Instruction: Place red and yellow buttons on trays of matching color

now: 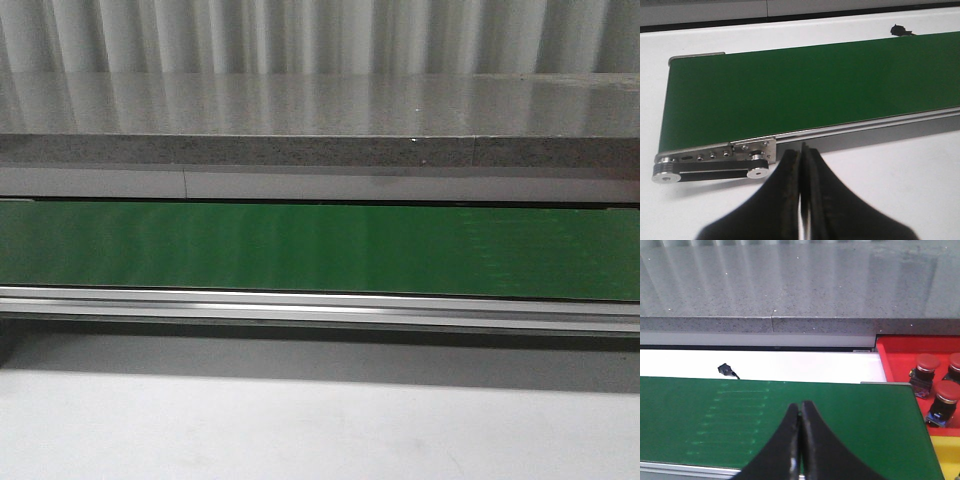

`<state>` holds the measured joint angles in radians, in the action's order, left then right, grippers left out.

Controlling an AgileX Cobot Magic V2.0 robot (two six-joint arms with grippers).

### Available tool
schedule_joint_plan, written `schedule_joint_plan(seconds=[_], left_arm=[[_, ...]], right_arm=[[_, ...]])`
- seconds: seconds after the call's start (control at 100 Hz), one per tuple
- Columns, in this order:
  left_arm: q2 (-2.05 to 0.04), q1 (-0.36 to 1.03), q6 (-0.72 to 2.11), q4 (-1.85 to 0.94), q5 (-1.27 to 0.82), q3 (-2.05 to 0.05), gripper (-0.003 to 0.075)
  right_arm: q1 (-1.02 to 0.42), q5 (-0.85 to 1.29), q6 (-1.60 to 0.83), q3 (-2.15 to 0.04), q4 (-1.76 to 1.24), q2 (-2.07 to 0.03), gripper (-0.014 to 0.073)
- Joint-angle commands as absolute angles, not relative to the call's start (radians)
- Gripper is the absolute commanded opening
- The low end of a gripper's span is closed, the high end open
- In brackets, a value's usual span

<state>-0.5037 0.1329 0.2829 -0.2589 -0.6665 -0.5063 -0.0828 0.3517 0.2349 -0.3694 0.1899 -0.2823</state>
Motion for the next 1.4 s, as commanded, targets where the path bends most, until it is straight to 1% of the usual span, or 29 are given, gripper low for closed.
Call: schedule_joint_plan(seconds=[0.0, 0.07, 0.26, 0.49, 1.01, 1.39], left_arm=[[-0.507, 0.142, 0.285, -0.283, -0.602, -0.532, -0.0020], [-0.507, 0.142, 0.285, -0.283, -0.602, -0.532, -0.0020], [-0.507, 0.142, 0.285, -0.283, -0.602, -0.532, -0.0020], [-0.507, 0.142, 0.285, -0.283, -0.602, -0.532, -0.0020], [-0.511, 0.142, 0.285, -0.283, -0.603, -0.532, -0.0020], [-0.511, 0.142, 0.285, -0.283, -0.603, -0.532, -0.0020]], right_arm=[[-0.028, 0.173, 0.079, -0.341, 0.060, -0.269, -0.0065], [0.002, 0.107, 0.037, -0.292, 0.022, -0.246, -0.0065], [0.051, -0.038, 0.046, -0.130, 0.022, -0.133, -0.0065], [0.073, -0.067, 0.093, 0.013, 0.022, 0.033, -0.0065], [0.077, 0.016, 0.053, 0.009, 0.022, 0.027, -0.0065], [0.077, 0.015, 0.053, 0.009, 0.022, 0.027, -0.0065]])
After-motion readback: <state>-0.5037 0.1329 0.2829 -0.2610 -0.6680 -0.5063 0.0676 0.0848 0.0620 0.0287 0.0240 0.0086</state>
